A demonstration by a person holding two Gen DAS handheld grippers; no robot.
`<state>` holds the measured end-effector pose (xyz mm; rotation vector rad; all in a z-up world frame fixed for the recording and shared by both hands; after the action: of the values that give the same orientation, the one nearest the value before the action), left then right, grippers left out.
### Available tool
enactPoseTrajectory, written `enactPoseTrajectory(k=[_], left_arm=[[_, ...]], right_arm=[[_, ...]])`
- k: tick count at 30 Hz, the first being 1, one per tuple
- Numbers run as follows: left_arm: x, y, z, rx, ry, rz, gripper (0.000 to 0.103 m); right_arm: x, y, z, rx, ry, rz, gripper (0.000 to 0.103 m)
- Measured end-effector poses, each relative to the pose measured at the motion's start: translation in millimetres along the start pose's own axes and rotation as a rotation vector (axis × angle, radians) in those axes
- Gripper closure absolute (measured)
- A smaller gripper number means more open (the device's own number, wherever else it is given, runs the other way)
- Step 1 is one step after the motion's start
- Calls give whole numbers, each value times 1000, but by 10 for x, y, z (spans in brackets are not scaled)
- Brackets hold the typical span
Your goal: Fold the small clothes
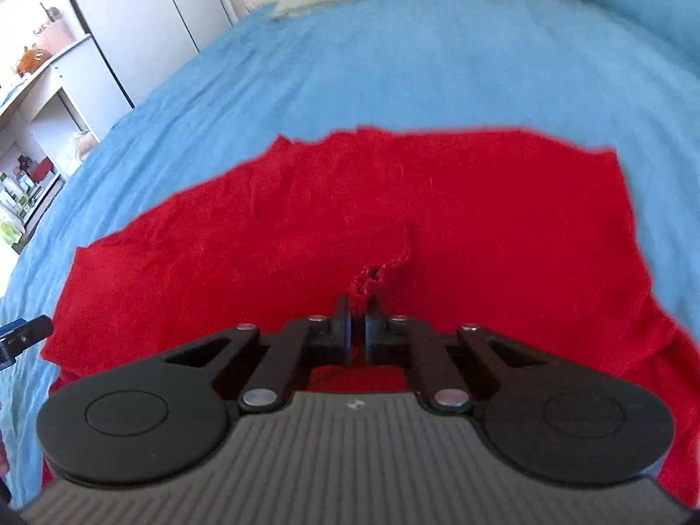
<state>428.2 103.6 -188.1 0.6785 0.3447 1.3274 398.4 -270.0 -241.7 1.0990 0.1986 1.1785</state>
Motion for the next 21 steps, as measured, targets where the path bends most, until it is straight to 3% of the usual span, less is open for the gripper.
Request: enactPoseTrajectory(k=[5, 9, 17, 21], left_arm=[[-4, 40, -11, -1, -10, 4, 8], [-41, 0, -28, -1, 6, -15, 8], [-220, -118, -5, 31, -18, -23, 8], [-243, -137, 37, 21, -36, -27, 8]], right_arm=[[167, 390, 378, -137, 89, 53, 83], [7, 670, 621, -233, 139, 20, 83], [-566, 364, 400, -167, 130, -132, 83], [-664, 460, 462, -219, 63, -112, 83]])
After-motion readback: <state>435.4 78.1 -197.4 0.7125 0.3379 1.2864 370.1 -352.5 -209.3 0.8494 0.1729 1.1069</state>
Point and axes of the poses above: each gripper's, at about its wrist camera, not at the fingertips, and y roughly against the way its jaws point, x to its left, z to its top, the point moved 4 cm from there along -y, roughly the way its jaws point, and after that the axes turned 15 degrees about -y, right-handed, at the moved point
